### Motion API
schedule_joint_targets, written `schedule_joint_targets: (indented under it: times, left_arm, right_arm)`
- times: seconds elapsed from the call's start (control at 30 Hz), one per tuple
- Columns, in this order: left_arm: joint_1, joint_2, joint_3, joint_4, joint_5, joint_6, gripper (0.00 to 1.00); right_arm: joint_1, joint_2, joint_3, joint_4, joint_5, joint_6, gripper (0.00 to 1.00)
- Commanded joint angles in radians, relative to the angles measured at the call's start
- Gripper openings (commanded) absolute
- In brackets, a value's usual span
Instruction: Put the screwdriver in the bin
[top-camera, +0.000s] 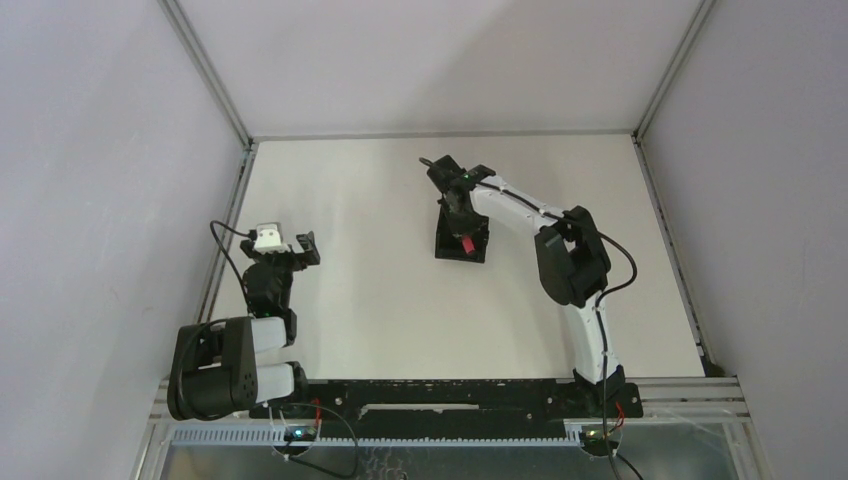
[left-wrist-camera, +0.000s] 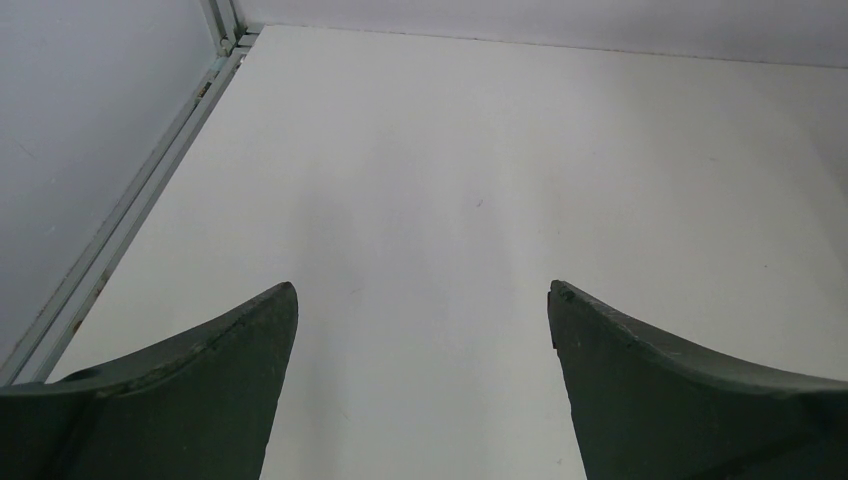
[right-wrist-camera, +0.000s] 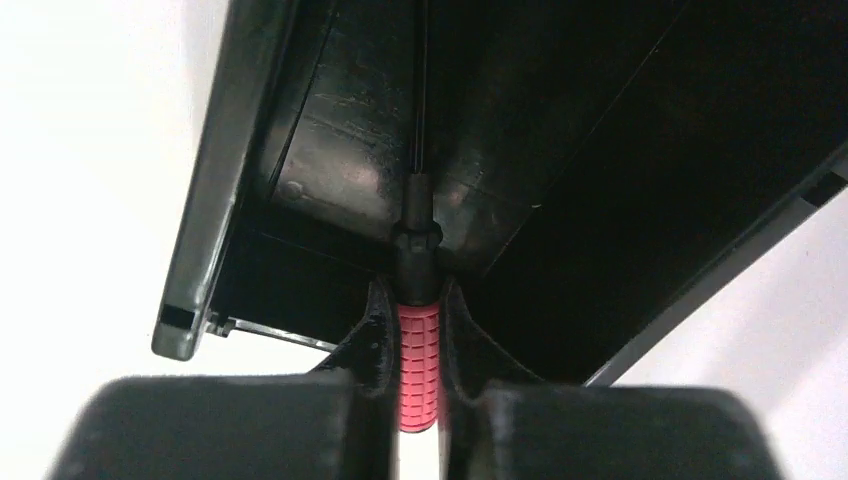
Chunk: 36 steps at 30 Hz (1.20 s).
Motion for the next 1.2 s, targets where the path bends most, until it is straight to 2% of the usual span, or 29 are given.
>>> schedule_joint_targets:
  times: [0.0,0.07,0.1,0.2,0.5,0.67,0.7,0.73,0.77,0.8,0.97,1.17]
  left_arm:
    - [-0.006,-0.013,0.028,0.014,-0.002,0.022,1.00]
    - [-0.006,-0.013,0.028,0.014,-0.001,0.022,1.00]
    - [-0.006,-0.013,0.028,0.014,-0.001,0.022,1.00]
    - [-0.006,-0.013,0.027,0.014,-0.001,0.022,1.00]
    - [-0.007,-0.013,0.026,0.014,-0.001,0.022,1.00]
    - [-0.007,-0.013,0.027,0.014,-0.001,0.022,1.00]
    - [-0.007,-0.013,0.027,0.014,-0.001,0.022,1.00]
    - [-0.006,-0.013,0.028,0.015,-0.001,0.022,1.00]
    - [-0.007,-0.014,0.026,0.015,-0.002,0.023,1.00]
    - [-0.006,-0.013,0.027,0.015,-0.001,0.022,1.00]
    - [-0.006,-0.013,0.028,0.013,-0.001,0.022,1.00]
    - [-0.007,-0.014,0.027,0.014,-0.001,0.022,1.00]
  right_arm:
    - [0.002,-0.016,-0.010,0.117,0.042,-0.002,0.22]
    - [0.003,-0.020,-0.015,0.120,0.056,0.004,0.41]
    - [0.004,-0.024,-0.018,0.122,0.062,0.006,0.46]
    - [0.005,-0.047,-0.020,0.128,0.083,0.018,0.53]
    - [0.023,-0.155,0.029,0.103,0.121,0.020,0.54]
    - [0.037,-0.272,0.027,0.092,0.151,0.015,0.55]
    - [0.037,-0.301,0.016,0.093,0.158,0.016,0.58]
    - [0.037,-0.336,0.002,0.101,0.163,0.016,0.66]
    - [0.037,-0.370,-0.019,0.112,0.169,0.017,0.91]
    - [0.036,-0.411,-0.046,0.130,0.169,0.015,0.99]
    - [0.026,-0.623,-0.231,0.236,0.111,-0.020,1.00]
    - [-0.073,-0.879,-0.559,0.344,0.030,0.049,1.00]
